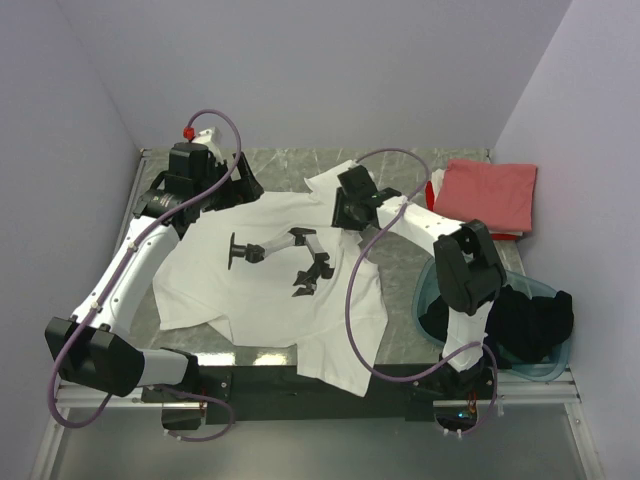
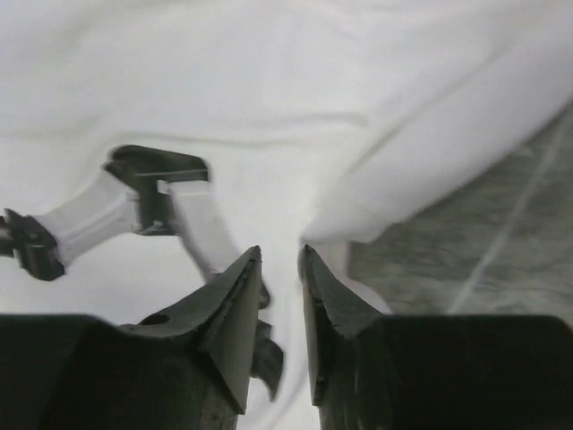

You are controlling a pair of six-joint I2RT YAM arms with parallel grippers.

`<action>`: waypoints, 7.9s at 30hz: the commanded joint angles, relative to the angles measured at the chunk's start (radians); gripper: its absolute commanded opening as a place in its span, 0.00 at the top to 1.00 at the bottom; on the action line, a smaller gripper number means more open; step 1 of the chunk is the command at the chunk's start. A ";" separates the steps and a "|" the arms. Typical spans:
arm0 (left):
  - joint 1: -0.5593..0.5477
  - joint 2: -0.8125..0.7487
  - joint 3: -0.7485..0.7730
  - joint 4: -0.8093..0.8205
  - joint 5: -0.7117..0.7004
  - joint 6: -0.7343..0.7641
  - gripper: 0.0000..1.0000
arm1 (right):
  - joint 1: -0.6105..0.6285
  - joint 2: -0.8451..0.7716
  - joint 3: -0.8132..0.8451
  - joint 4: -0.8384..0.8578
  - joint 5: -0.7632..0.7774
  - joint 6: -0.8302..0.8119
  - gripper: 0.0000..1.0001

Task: Fold and stack the t-shirts
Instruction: Fold the tshirt

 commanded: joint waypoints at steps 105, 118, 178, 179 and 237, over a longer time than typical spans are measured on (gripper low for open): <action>0.002 0.132 0.000 0.002 0.048 0.032 0.01 | -0.184 0.122 0.026 -0.101 0.077 -0.096 0.35; 0.002 0.109 -0.003 0.008 0.073 0.031 0.01 | -0.126 0.001 -0.192 -0.103 0.139 -0.019 0.35; 0.204 0.959 0.515 -0.073 -0.165 0.003 0.01 | -0.197 0.611 0.848 -0.363 -0.114 -0.139 0.32; 0.204 0.963 0.518 -0.072 -0.160 0.003 0.01 | -0.198 0.616 0.856 -0.365 -0.114 -0.139 0.32; 0.194 -0.310 -0.773 -0.116 -0.613 -1.037 0.01 | -0.344 -0.510 -0.498 0.292 -0.427 -0.165 0.32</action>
